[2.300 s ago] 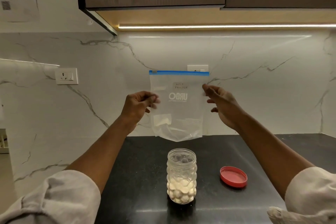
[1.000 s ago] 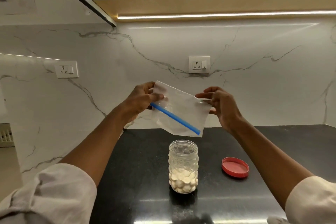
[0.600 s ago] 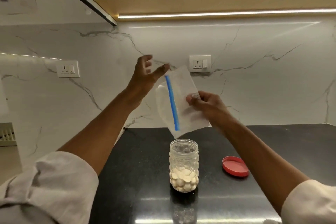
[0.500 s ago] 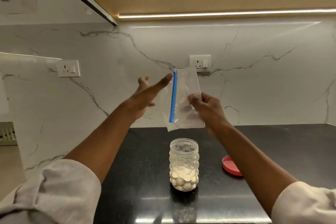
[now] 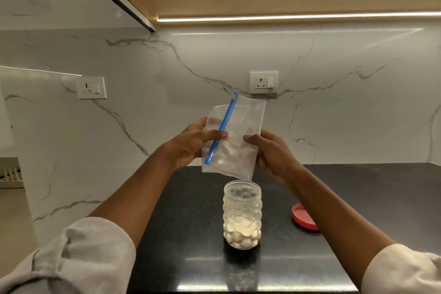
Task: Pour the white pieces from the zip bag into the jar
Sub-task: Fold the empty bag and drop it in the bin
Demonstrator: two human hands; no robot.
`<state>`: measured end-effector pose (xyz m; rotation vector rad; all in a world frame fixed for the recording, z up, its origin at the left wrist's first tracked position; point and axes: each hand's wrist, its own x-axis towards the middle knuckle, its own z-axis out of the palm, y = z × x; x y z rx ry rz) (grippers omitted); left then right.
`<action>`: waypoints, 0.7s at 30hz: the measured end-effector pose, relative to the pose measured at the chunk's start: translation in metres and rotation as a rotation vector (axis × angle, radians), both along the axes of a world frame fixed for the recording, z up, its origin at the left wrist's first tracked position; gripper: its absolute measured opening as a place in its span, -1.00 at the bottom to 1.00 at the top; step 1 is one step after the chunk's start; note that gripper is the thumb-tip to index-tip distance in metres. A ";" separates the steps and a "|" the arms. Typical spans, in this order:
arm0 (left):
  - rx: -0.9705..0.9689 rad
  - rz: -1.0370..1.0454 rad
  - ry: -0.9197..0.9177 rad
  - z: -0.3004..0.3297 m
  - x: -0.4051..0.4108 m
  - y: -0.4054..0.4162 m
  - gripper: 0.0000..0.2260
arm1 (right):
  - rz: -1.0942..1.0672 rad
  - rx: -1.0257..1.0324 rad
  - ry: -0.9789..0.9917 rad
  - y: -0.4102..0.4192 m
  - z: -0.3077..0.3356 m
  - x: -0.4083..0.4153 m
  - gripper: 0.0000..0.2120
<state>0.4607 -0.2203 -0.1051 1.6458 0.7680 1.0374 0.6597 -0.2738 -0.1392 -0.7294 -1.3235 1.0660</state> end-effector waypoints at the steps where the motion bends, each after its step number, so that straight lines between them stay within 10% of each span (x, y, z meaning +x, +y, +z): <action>1: -0.014 -0.015 0.002 0.000 -0.001 0.000 -0.55 | 0.028 -0.016 0.009 0.000 0.000 0.001 -0.75; 16: -0.221 -0.108 -0.104 -0.003 -0.009 -0.001 -0.52 | 0.078 0.005 0.227 0.005 0.002 0.005 -0.67; 21: -0.366 -0.215 -0.137 0.001 -0.017 -0.001 -0.32 | -0.293 0.285 -0.119 -0.004 0.003 -0.002 -0.66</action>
